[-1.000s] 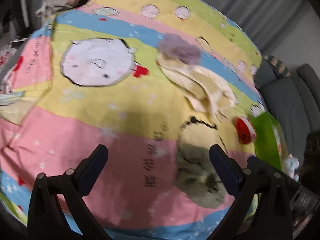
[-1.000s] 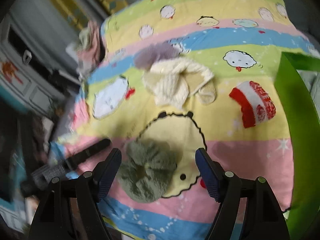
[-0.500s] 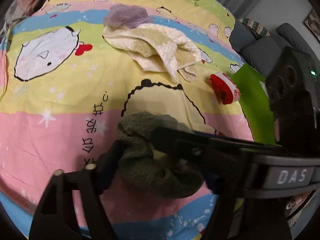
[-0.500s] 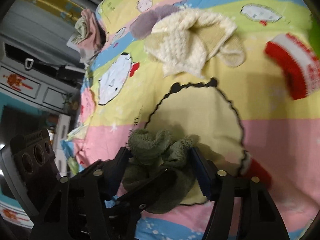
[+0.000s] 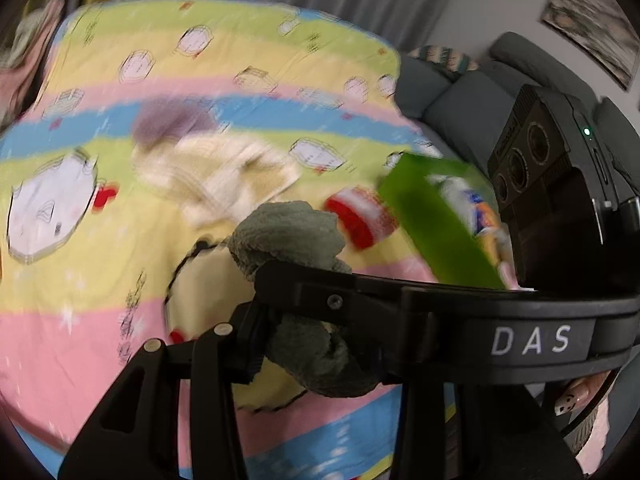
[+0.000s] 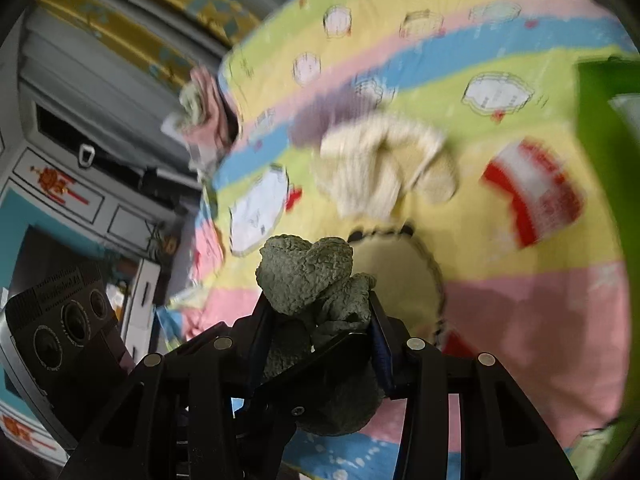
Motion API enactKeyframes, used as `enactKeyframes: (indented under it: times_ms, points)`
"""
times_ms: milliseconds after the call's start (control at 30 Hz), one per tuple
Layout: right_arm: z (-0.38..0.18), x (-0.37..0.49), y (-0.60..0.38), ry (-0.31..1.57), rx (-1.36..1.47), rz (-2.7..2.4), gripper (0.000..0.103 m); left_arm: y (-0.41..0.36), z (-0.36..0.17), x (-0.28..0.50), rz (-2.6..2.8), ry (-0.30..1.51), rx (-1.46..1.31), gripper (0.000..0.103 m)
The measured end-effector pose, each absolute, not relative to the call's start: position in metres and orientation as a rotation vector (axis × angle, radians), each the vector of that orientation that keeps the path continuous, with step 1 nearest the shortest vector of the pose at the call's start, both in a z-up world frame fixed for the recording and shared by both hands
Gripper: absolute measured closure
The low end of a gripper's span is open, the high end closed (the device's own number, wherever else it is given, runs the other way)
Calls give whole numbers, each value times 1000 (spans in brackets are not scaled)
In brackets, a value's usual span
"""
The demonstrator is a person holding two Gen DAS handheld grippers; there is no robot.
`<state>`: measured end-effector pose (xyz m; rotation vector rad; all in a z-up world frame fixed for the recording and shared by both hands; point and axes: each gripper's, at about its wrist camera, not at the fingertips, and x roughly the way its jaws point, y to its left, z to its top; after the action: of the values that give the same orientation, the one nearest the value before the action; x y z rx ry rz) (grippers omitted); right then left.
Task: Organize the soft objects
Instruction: 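Lift the green scrunchie with the right gripper and carry it over the box, then open the right gripper to drop the scrunchie into the box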
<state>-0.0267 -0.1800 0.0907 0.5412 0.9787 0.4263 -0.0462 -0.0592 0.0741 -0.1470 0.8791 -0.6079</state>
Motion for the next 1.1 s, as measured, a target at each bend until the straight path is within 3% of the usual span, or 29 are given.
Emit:
enactKeyframes:
  times_ms: [200, 500, 800, 1100]
  points:
    - [136, -49, -248, 790, 606, 318, 57, -107, 117, -52, -708, 747, -75, 65]
    - [155, -70, -331, 635, 686, 137, 57, -201, 152, -41, -893, 638, 14, 65]
    - [130, -60, -387, 674, 748, -37, 57, -269, 134, -16, -1021, 706, 38, 65]
    - [114, -42, -388, 769, 663, -177, 57, -290, 110, -1, -1010, 828, 22, 65]
